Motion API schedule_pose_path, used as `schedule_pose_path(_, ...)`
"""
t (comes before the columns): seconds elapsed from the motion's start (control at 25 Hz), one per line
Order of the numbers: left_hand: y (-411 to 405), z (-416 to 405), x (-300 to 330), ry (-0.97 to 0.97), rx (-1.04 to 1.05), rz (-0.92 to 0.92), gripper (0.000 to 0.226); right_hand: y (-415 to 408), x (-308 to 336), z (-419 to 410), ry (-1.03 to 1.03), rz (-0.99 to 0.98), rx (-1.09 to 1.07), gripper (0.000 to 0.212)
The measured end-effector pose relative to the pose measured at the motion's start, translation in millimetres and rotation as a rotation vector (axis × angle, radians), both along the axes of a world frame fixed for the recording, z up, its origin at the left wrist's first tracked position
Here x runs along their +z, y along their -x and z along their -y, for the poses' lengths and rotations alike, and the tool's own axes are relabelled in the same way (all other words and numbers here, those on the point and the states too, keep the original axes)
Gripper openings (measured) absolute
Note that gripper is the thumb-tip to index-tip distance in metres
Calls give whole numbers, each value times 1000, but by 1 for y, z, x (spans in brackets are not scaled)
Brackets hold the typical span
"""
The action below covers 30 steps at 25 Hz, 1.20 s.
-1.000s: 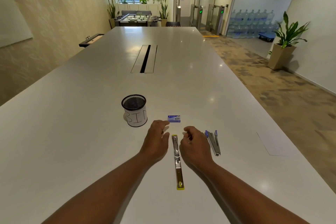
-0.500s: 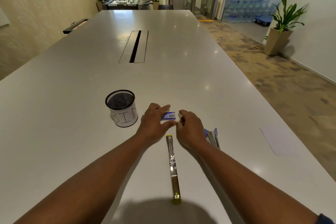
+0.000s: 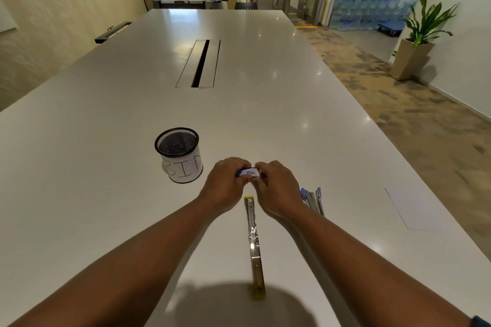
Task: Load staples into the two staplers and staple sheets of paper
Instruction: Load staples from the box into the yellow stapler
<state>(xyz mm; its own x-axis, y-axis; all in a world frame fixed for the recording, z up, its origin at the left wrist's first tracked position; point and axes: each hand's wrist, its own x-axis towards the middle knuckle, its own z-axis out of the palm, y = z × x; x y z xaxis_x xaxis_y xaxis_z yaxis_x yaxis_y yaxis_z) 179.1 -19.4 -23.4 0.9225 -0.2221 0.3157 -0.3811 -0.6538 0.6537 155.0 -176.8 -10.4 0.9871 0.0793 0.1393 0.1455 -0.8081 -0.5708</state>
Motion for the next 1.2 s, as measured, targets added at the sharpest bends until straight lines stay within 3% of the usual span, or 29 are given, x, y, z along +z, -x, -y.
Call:
schedule_pose_path(0.16, 2, 4, -2, -44, 42, -18, 12, -5, 4, 2, 5, -24, -20, 14)
schedule_pose_path(0.36, 7, 4, -7, -83, 150, -7, 15, -7, 5, 6, 3, -49, -24, 19)
schedule_pose_path(0.52, 5, 4, -8, -83, 160, 1, 16, -4, 4, 7, -134, -29, -44, 30)
schedule_pose_path(0.96, 5, 5, -6, -82, 167, 21, 17, -9, 6, 5, -250, 34, -171, 21)
schedule_pose_path(1.2, 5, 5, -8, -69, 160, 25, 16, -14, 7, -1, -177, 3, -247, 21)
